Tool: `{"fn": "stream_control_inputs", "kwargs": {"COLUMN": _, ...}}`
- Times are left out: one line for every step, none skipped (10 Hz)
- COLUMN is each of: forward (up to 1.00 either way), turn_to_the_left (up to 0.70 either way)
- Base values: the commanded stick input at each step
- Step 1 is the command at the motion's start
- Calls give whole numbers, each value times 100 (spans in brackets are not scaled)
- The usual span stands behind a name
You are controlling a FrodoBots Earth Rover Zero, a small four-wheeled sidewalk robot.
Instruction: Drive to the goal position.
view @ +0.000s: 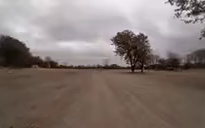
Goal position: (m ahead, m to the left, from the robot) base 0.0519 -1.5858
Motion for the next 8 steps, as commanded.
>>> {"fn": "stream_control_inputs", "kwargs": {"forward": 70, "turn_to_the_left": -1}}
{"fn": "stream_control_inputs", "kwargs": {"forward": 70, "turn_to_the_left": -1}}
{"fn": "stream_control_inputs", "kwargs": {"forward": 70, "turn_to_the_left": -1}}
{"fn": "stream_control_inputs", "kwargs": {"forward": 70, "turn_to_the_left": -1}}
{"fn": "stream_control_inputs", "kwargs": {"forward": 70, "turn_to_the_left": -1}}
{"fn": "stream_control_inputs", "kwargs": {"forward": 70, "turn_to_the_left": -1}}
{"fn": "stream_control_inputs", "kwargs": {"forward": 70, "turn_to_the_left": -1}}
{"fn": "stream_control_inputs", "kwargs": {"forward": 70, "turn_to_the_left": -1}}
